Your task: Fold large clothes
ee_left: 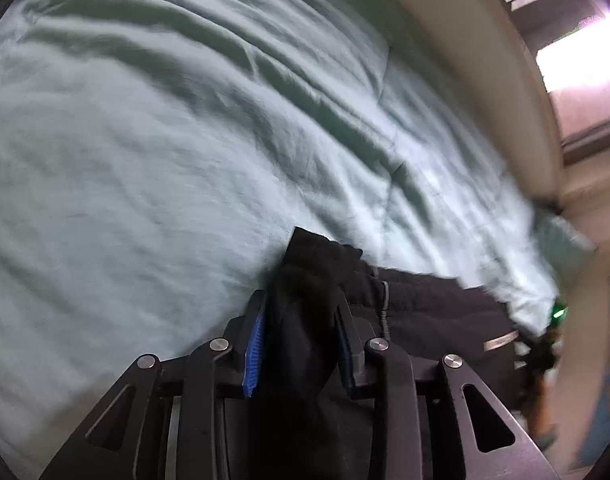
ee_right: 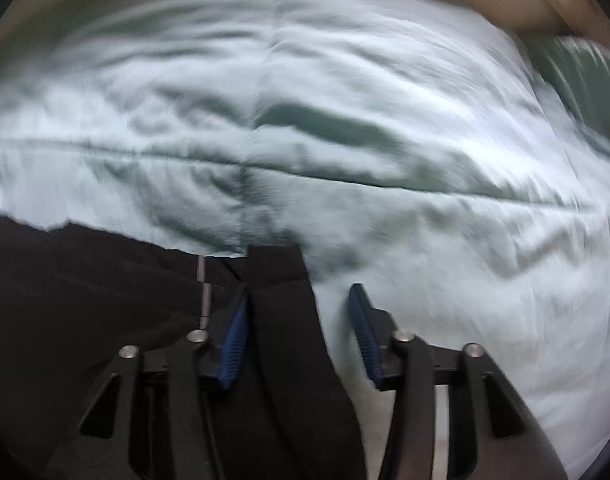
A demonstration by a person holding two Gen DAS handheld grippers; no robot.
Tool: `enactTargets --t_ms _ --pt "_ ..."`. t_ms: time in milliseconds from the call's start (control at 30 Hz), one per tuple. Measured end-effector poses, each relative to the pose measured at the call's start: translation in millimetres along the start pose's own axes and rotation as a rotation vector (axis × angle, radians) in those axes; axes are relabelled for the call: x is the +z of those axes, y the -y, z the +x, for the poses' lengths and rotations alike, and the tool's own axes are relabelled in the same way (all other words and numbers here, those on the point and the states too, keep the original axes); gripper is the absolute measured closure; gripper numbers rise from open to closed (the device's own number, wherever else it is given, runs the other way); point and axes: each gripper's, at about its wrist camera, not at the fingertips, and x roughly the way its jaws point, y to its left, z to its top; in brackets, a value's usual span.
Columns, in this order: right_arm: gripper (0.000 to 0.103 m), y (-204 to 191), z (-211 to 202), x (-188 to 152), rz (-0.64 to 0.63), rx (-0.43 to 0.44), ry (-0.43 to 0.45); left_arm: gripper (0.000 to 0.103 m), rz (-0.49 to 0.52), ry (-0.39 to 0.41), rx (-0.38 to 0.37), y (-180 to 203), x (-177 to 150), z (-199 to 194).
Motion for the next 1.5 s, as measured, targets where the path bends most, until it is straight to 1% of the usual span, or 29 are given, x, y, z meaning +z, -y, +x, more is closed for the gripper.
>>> enactTargets --t_ms 67,200,267,333,367,400,467,500,533,600,667,700,733,800,833,900,933,967,1000,1067,1167,1200,1267,1300,1367,1400,1433,1467,1500 --pt "0.052 12.6 -20.4 -4.4 0.038 0.032 0.026 0.07 -0.027 0.024 -0.068 -7.8 1.1 -20.3" --pt "0.052 23.8 -81.3 -27.4 0.048 0.033 0.103 0.072 -0.013 0.101 0.011 -12.1 2.0 -68.1" --pt "0.051 12.3 -108.1 -42.2 0.051 0.053 0.126 0.072 0.007 0.116 0.02 -2.7 -5.4 -86.0" --pt "0.05 -3.6 -139.3 -62.2 0.032 0.101 0.159 0.072 0.104 0.131 0.042 23.1 -25.8 -105.6" --pt "0.05 -14.3 -147.8 -72.9 0.019 0.115 0.166 0.072 0.143 0.134 0.049 33.1 -33.9 -112.5" --pt "0.049 -27.5 -156.1 -83.0 -0.006 0.126 0.171 0.071 0.214 0.135 0.065 56.3 -54.1 -116.3" --pt "0.046 -50.7 -170.0 -103.1 -0.053 0.134 0.17 0.071 0.321 0.127 0.082 93.6 -88.1 -113.7" --pt "0.046 -62.7 -172.3 -111.5 -0.073 0.141 0.164 0.071 0.375 0.118 0.095 111.6 -107.2 -111.3" --pt "0.045 -75.3 -173.7 -120.0 -0.089 0.153 0.154 0.071 0.409 0.113 0.106 125.3 -119.5 -107.1" --pt "0.045 -91.3 -173.0 -132.2 -0.098 0.17 0.153 0.071 0.493 0.106 0.128 157.1 -158.8 -95.3" --pt "0.045 -104.4 -165.3 -139.5 -0.097 0.169 0.141 0.071 0.51 0.102 0.124 174.9 -182.3 -81.4" --pt "0.045 -110.1 -159.1 -143.2 -0.09 0.176 0.129 0.071 0.508 0.082 0.116 180.8 -196.2 -68.2" --pt "0.045 -113.2 -154.0 -145.5 -0.083 0.185 0.122 0.071 0.499 0.065 0.112 184.0 -201.9 -57.2" --pt "0.043 -122.7 -136.9 -153.5 -0.093 0.186 0.094 0.071 0.474 0.007 0.138 182.4 -216.7 -24.5" --pt "0.039 -126.8 -124.2 -156.5 -0.106 0.168 0.072 0.071 0.467 -0.002 0.167 179.3 -222.0 -10.5" --pt "0.034 -137.0 -96.7 -166.7 -0.129 0.139 0.018 0.071 0.468 -0.01 0.204 170.3 -227.8 11.0" --pt "0.032 -139.1 -85.1 -170.3 -0.131 0.133 -0.005 0.071 0.45 -0.018 0.202 167.4 -228.8 17.1" --pt "0.032 -138.4 -77.2 -172.9 -0.122 0.133 -0.006 0.071 0.415 -0.026 0.19 161.6 -227.4 24.0" --pt "0.032 -136.8 -73.1 -173.5 -0.112 0.139 -0.005 0.071 0.386 -0.034 0.168 156.1 -223.8 28.3" --pt "0.032 -134.0 -71.0 -172.0 -0.098 0.153 -0.009 0.071 0.371 -0.053 0.14 151.5 -217.2 30.7" --pt "0.031 -133.4 -75.2 -170.2 -0.109 0.156 -0.013 0.068 0.342 -0.071 0.064 143.8 -213.0 25.8" --pt "0.031 -133.0 -76.0 -169.7 -0.112 0.157 -0.015 0.067 0.338 -0.074 0.02 139.0 -212.7 22.9" --pt "0.031 -132.0 -82.5 -166.5 -0.111 0.16 -0.024 0.067 0.306 -0.106 -0.021 130.2 -211.8 19.1" --pt "0.031 -131.1 -93.0 -162.1 -0.108 0.169 -0.008 0.067 0.26 -0.138 -0.025 128.7 -207.7 14.6" --pt "0.031 -131.1 -112.4 -153.8 -0.114 0.187 0.052 0.067 0.231 -0.125 0.007 133.3 -204.3 5.7" --pt "0.031 -132.1 -123.8 -146.9 -0.119 0.19 0.091 0.067 0.27 -0.084 0.07 145.3 -202.0 -3.5" --pt "0.031 -133.5 -133.1 -137.0 -0.121 0.189 0.122 0.067 0.312 -0.047 0.102 154.8 -200.2 -9.7" --pt "0.031 -135.3 -137.8 -128.1 -0.122 0.191 0.135 0.067 0.363 0.005 0.136 168.4 -197.3 -18.6" --pt "0.031 -138.0 -139.9 -113.5 -0.125 0.199 0.146 0.066 0.391 0.038 0.156 177.9 -192.4 -23.9"
